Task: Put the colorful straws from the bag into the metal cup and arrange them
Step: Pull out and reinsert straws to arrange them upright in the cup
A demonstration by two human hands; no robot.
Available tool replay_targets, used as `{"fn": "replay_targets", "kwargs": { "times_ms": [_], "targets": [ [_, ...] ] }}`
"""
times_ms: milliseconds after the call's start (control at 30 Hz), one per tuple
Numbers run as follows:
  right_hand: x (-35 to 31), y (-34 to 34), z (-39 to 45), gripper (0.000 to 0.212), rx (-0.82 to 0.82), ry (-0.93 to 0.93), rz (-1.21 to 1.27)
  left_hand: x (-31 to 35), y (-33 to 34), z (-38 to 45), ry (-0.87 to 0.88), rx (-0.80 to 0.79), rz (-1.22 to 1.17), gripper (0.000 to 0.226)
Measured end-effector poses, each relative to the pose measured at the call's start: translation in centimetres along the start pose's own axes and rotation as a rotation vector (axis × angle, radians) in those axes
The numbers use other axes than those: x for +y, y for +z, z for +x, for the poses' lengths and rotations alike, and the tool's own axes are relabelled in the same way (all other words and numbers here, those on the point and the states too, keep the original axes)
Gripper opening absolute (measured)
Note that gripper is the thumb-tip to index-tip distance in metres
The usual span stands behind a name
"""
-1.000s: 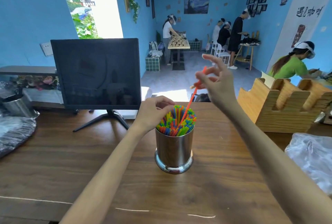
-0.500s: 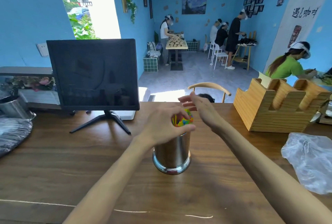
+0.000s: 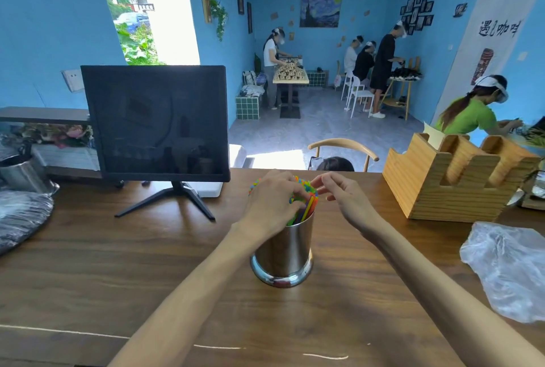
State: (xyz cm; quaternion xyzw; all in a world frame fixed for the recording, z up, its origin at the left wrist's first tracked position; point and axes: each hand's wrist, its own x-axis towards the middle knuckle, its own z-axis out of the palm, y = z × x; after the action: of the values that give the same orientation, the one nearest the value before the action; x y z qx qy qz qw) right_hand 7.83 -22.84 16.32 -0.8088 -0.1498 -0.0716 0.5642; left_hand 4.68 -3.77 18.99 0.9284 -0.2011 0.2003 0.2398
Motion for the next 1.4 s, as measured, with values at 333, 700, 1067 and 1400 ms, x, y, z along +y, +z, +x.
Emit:
{"fn": "replay_targets", "kwargs": {
  "times_ms": [333,700,1067,1400],
  "targets": [
    [-1.2,0.1,-0.4,0.02,-0.121,-0.195,-0.168,-0.4,-1.4,0.1,-0.081,0.05,-0.045,0.02],
    [-2.6,1.5,0.2,0.015,-0.111,-0.25,-0.128,0.7,-6.2,2.1,-0.065,0.544,-0.592,0.023],
    [-3.2,-1.9,2.3,0.028,-0.015,-0.095,0.228,-4.0,-7.4,0.9,-0.322,0.671,-0.852,0.016],
    [-8.3,-3.6,4.9,0.019,0.124,-0.021,0.811,-4.7,-4.6,-0.4,-0.288,0.104,-0.837,0.012]
  ]
}}
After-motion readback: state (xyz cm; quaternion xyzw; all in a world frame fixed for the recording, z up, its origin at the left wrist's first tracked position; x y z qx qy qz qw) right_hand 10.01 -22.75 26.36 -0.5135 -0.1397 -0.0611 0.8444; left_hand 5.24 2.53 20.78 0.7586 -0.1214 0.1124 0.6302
